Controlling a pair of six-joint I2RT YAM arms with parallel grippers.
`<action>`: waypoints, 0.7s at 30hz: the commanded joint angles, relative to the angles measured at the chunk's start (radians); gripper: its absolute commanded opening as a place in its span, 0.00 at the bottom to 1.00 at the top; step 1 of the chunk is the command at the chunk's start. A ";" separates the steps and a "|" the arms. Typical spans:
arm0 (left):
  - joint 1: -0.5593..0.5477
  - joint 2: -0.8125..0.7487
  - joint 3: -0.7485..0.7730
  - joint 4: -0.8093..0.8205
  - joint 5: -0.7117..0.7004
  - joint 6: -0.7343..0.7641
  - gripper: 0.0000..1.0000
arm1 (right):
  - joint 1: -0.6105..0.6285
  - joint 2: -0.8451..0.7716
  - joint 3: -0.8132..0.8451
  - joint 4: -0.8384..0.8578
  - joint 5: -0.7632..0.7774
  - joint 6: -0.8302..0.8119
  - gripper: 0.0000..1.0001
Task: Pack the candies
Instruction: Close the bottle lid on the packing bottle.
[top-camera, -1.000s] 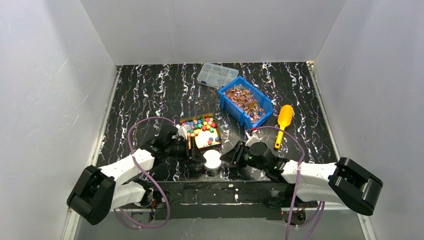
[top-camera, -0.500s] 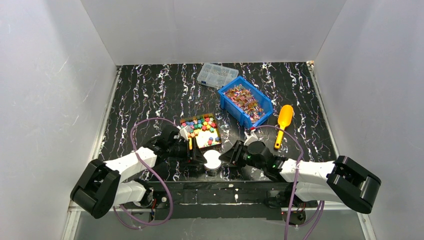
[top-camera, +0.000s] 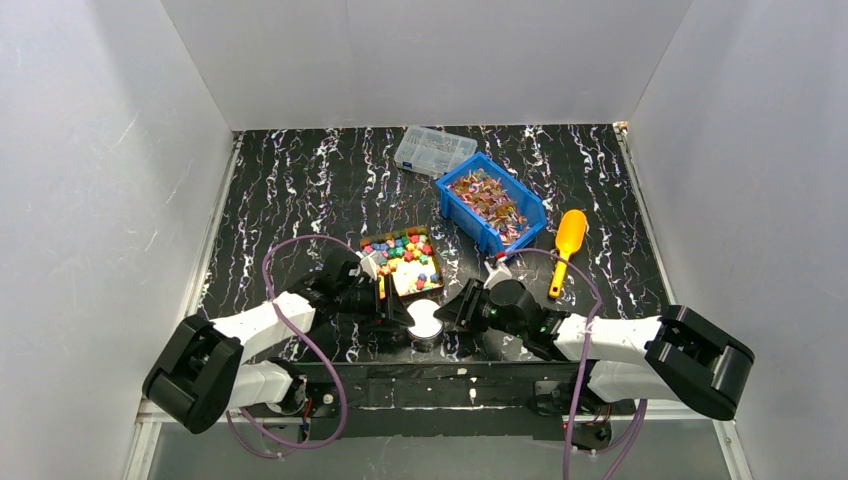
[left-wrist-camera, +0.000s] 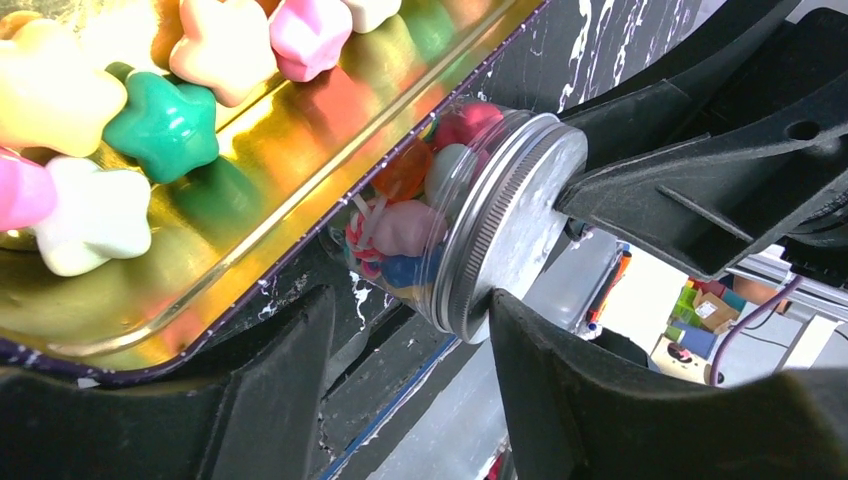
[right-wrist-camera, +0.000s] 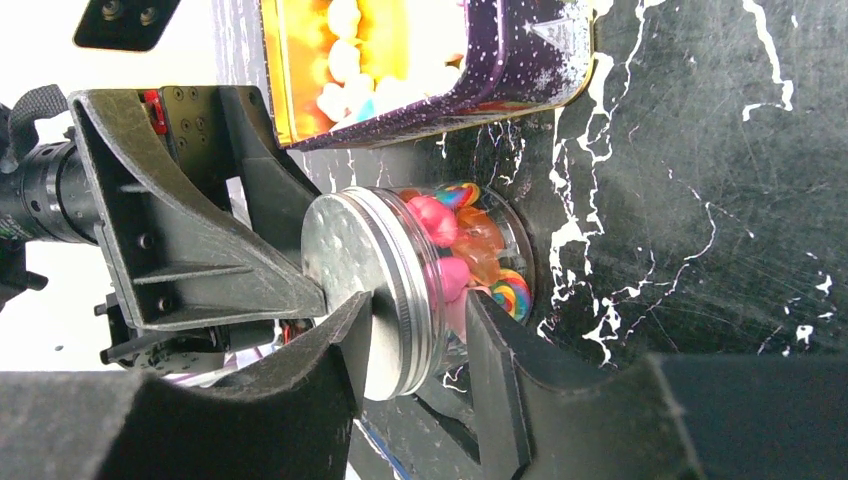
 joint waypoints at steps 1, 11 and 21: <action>-0.006 0.001 0.033 -0.009 -0.029 0.012 0.58 | 0.005 0.020 0.053 -0.038 0.048 -0.024 0.48; -0.006 -0.011 0.069 -0.017 -0.053 0.008 0.64 | 0.005 0.013 0.098 -0.085 0.079 -0.058 0.51; -0.006 0.039 0.071 -0.012 -0.072 0.013 0.64 | 0.005 0.045 0.103 -0.116 0.083 -0.062 0.53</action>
